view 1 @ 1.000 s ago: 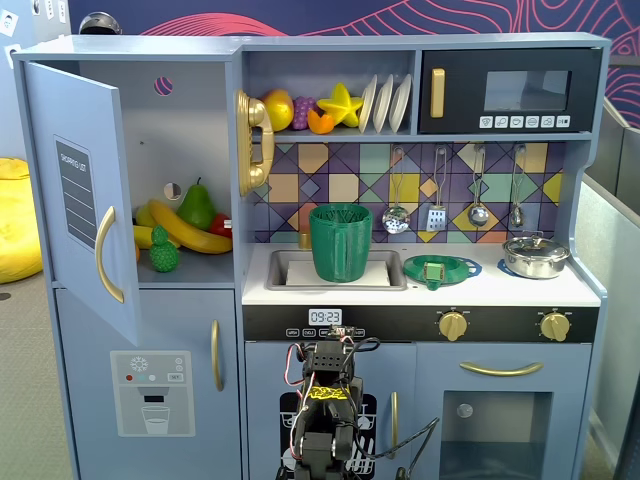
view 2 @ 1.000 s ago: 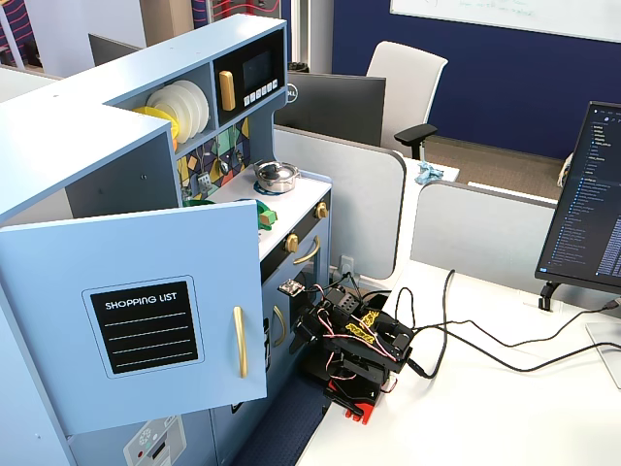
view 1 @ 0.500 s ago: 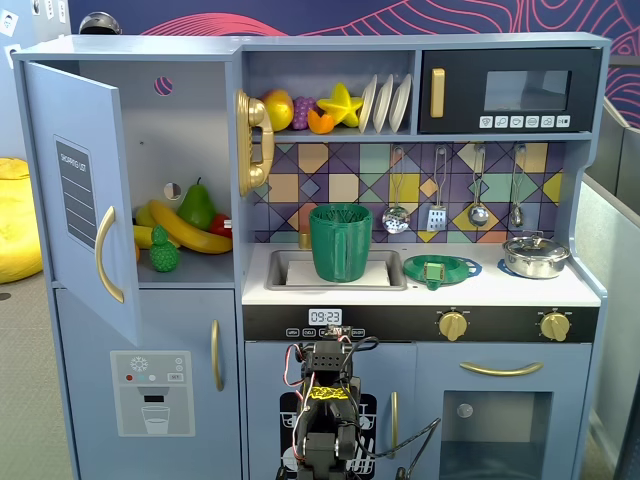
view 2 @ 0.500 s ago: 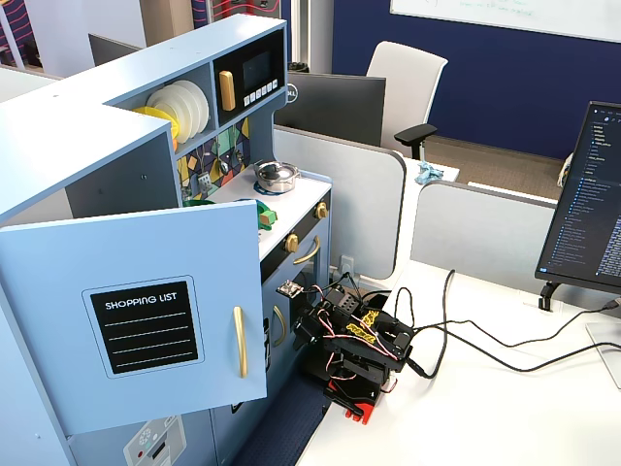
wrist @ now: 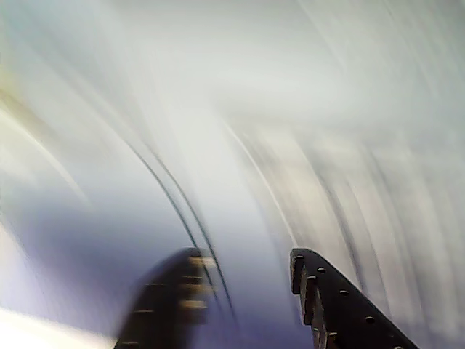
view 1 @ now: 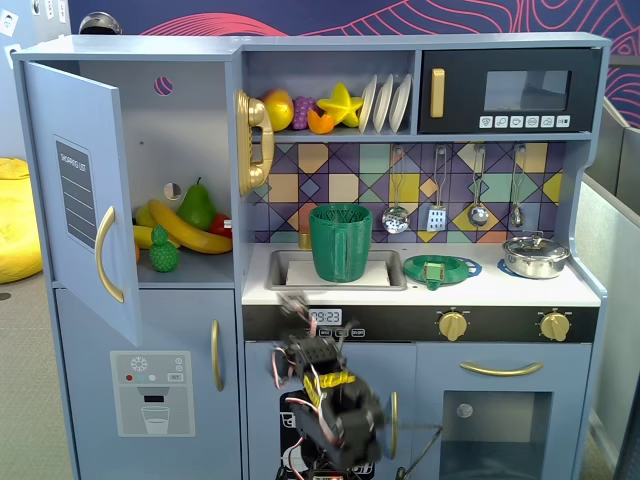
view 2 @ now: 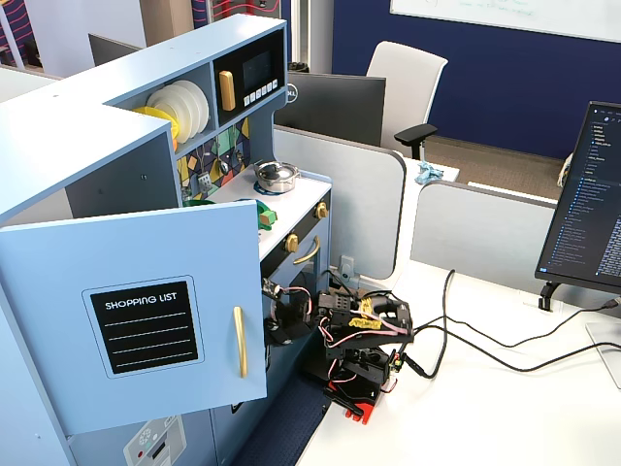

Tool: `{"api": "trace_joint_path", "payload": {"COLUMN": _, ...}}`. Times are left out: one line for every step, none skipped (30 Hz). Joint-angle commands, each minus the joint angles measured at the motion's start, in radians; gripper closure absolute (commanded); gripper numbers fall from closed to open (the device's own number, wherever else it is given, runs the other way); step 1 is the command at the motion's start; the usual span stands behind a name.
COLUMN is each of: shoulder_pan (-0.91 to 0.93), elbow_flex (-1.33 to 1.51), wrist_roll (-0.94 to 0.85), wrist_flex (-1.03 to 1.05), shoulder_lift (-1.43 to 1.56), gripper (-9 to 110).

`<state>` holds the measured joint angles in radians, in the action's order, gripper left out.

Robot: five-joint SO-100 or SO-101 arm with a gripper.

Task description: Pick up the green pineapple from the left cabinet and place it in the green recipient

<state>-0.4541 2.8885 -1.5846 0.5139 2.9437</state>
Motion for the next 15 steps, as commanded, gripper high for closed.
{"api": "trace_joint_path", "payload": {"shoulder_pan": -0.158, "elbow_flex": -0.288, "wrist_roll": -0.037, "wrist_flex": -0.281, "shoulder_lift": -0.215, "gripper": 78}}
{"api": "trace_joint_path", "payload": {"shoulder_pan": -0.176, "elbow_flex": -0.347, "wrist_roll": -0.035, "wrist_flex": -0.311, "shoulder_lift": -0.264, "gripper": 73}}
{"api": "trace_joint_path", "payload": {"shoulder_pan": -0.187, "elbow_flex": -0.396, "wrist_roll": -0.043, "wrist_flex": -0.348, "shoulder_lift": -0.308, "gripper": 70}}
{"api": "trace_joint_path", "payload": {"shoulder_pan": -0.195, "elbow_flex": -0.446, "wrist_roll": -0.043, "wrist_flex": -0.364, "shoulder_lift": -0.347, "gripper": 68}}
{"api": "trace_joint_path", "payload": {"shoulder_pan": -0.198, "elbow_flex": -0.494, "wrist_roll": -0.043, "wrist_flex": -0.364, "shoulder_lift": -0.380, "gripper": 66}}
{"api": "trace_joint_path", "payload": {"shoulder_pan": -0.202, "elbow_flex": -0.532, "wrist_roll": -0.046, "wrist_flex": -0.373, "shoulder_lift": -0.411, "gripper": 66}}
{"api": "trace_joint_path", "payload": {"shoulder_pan": -0.210, "elbow_flex": -0.558, "wrist_roll": -0.051, "wrist_flex": -0.393, "shoulder_lift": -0.436, "gripper": 65}}
{"api": "trace_joint_path", "payload": {"shoulder_pan": -0.218, "elbow_flex": -0.578, "wrist_roll": -0.060, "wrist_flex": -0.416, "shoulder_lift": -0.456, "gripper": 65}}
{"api": "trace_joint_path", "payload": {"shoulder_pan": -0.227, "elbow_flex": -0.594, "wrist_roll": -0.066, "wrist_flex": -0.440, "shoulder_lift": -0.474, "gripper": 65}}
{"api": "trace_joint_path", "payload": {"shoulder_pan": -0.235, "elbow_flex": -0.606, "wrist_roll": -0.072, "wrist_flex": -0.454, "shoulder_lift": -0.491, "gripper": 65}}
{"api": "trace_joint_path", "payload": {"shoulder_pan": -0.241, "elbow_flex": -0.618, "wrist_roll": -0.083, "wrist_flex": -0.465, "shoulder_lift": -0.506, "gripper": 65}}
{"api": "trace_joint_path", "payload": {"shoulder_pan": -0.245, "elbow_flex": -0.626, "wrist_roll": -0.089, "wrist_flex": -0.485, "shoulder_lift": -0.523, "gripper": 65}}
{"api": "trace_joint_path", "payload": {"shoulder_pan": -0.249, "elbow_flex": -0.634, "wrist_roll": -0.094, "wrist_flex": -0.502, "shoulder_lift": -0.537, "gripper": 65}}
{"api": "trace_joint_path", "payload": {"shoulder_pan": -0.249, "elbow_flex": -0.643, "wrist_roll": -0.094, "wrist_flex": -0.517, "shoulder_lift": -0.552, "gripper": 65}}
{"api": "trace_joint_path", "payload": {"shoulder_pan": -0.249, "elbow_flex": -0.655, "wrist_roll": -0.095, "wrist_flex": -0.531, "shoulder_lift": -0.568, "gripper": 65}}
